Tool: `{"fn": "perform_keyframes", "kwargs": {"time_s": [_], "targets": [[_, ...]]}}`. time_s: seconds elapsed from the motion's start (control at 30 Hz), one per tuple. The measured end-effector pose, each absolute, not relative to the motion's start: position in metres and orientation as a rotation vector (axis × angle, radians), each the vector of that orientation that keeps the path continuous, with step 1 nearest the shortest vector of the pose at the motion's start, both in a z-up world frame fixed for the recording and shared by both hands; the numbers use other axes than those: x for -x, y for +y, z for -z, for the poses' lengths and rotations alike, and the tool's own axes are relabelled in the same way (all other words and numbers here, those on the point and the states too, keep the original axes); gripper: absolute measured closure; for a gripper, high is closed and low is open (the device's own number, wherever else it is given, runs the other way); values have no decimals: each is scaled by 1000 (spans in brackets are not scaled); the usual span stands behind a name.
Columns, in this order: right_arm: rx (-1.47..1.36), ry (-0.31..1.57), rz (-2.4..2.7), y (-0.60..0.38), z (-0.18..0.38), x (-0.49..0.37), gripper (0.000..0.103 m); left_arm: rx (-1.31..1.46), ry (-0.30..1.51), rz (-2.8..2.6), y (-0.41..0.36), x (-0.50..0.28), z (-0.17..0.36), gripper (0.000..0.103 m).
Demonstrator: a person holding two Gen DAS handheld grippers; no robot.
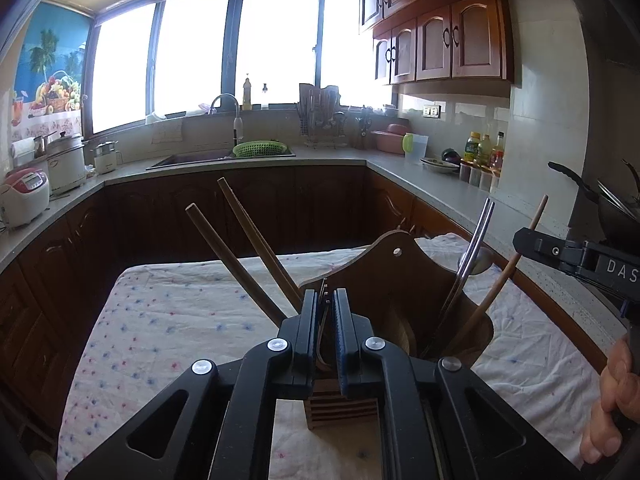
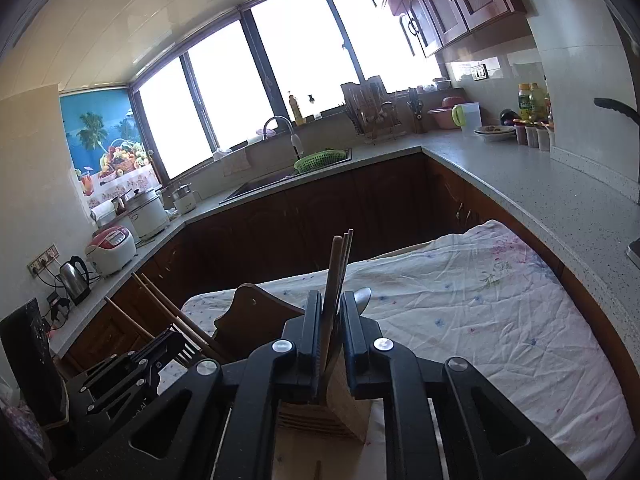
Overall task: Organize utensils
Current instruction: 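Open both grippers to release the fork and chopstick in the holder, then move both grippers back toward the remaining utensils on the cloth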
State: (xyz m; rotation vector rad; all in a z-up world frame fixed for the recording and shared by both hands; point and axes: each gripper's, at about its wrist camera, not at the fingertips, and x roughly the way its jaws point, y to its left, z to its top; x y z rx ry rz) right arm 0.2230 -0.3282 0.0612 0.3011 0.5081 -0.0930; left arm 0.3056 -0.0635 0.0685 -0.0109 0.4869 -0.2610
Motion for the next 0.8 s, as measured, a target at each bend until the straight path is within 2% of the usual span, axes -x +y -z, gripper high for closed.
{"fn": "perform_keyframes", "kwargs": {"time_s": [0.1, 0.17, 0.2, 0.23, 0.27, 0.33, 0.37, 0.4, 0.47, 0.8], "targets": [[-322, 509, 100, -332, -62, -219, 83, 40, 483, 279, -57, -299, -74, 74], [-344, 497, 96, -334, -66, -214, 62, 54, 467, 283, -53, -289, -79, 63], [-357, 486, 92, -336, -68, -210, 57, 58, 452, 281, -50, -282, -82, 52], [-369, 473, 90, -338, -71, -206, 47, 64, 433, 280, -48, -273, -84, 41], [-380, 457, 86, -339, -75, -202, 37, 68, 411, 282, -44, -263, -87, 37], [-397, 424, 77, -341, -84, -191, 27, 74, 380, 270, -37, -245, -91, 16], [-403, 405, 71, -341, -88, -184, 19, 79, 371, 261, -33, -237, -92, 11], [-407, 385, 66, -341, -92, -178, 15, 86, 362, 254, -28, -230, -93, 7], [-409, 351, 66, -341, -99, -164, 8, 98, 358, 242, -18, -215, -89, 7], [-395, 374, 82, -331, -82, -102, 7, 180, 509, 147, 26, -165, -43, 4]]}}
